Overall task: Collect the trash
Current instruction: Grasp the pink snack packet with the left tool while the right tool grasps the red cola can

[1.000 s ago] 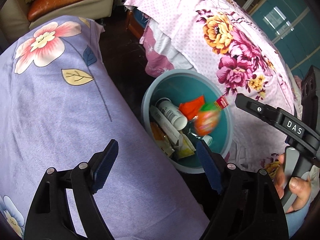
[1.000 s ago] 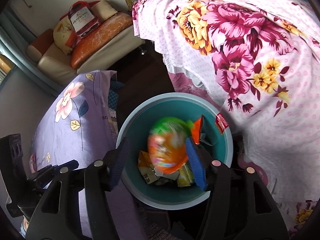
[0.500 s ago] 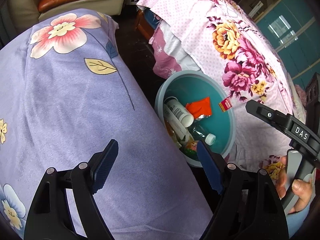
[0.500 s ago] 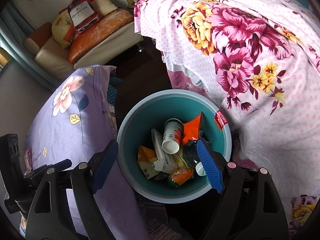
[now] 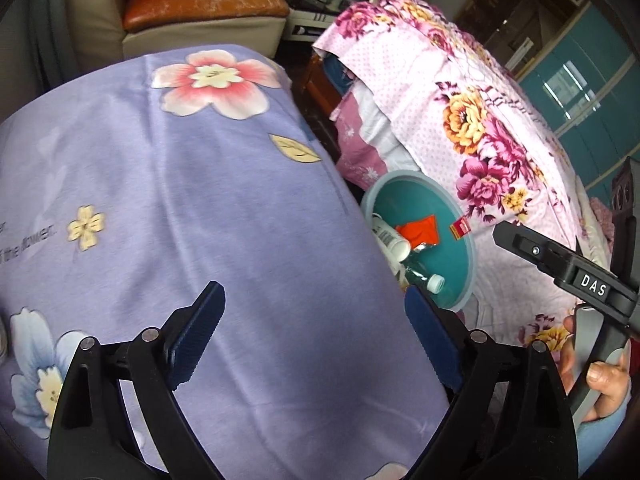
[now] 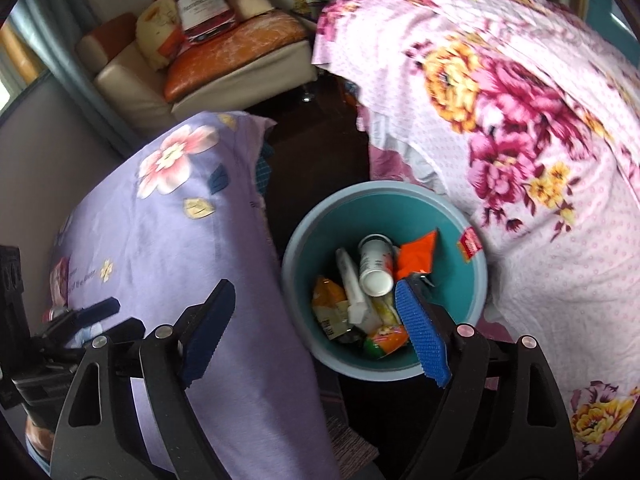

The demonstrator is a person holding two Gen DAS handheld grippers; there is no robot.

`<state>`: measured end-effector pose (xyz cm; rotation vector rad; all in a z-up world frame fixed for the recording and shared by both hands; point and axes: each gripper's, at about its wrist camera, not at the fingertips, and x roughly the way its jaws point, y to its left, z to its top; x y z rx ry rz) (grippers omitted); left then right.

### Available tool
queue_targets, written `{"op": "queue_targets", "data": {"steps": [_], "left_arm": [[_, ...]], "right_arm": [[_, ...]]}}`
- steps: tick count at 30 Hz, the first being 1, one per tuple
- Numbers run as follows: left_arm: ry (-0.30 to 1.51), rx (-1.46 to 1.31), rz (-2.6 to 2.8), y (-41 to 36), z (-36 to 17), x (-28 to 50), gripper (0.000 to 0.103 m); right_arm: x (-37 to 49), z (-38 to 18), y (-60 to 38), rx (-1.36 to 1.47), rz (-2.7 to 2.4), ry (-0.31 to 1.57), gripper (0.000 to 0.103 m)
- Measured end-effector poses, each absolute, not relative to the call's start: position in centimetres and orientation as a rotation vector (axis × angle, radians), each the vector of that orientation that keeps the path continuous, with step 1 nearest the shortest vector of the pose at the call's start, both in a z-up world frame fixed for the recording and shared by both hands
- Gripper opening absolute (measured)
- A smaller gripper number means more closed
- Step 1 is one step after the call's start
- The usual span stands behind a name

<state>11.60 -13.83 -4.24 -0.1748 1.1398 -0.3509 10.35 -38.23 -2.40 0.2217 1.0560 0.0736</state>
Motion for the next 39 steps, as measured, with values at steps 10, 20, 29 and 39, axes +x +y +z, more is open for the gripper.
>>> {"op": "queue_targets", "data": {"steps": [10,20,29,39], "left_arm": [[1.091,-0.198,-0.196,-1.2,-3.1,7.3,0.092],[1.058,-0.238,0.041,13.4,-2.2,3.1,0.092],[1.091,-0.293,0.124,21.3,-4.2,1.2,0.092],[1.138,-0.321,0.118,24.0,-6.7,0.3,0.092]], "right_arm": [[10.1,-0.1,-28.2,0.021,0.26,1.061,0.078],[11.9,1.3,-14.3,-0.197,0.516,1.118,0.078],[11.4,0.6,0.3,-0.522,0.799,1.116,0.078],[12.2,-2.2,12.1,-0.781,1.073,1.202,0.06]]}}
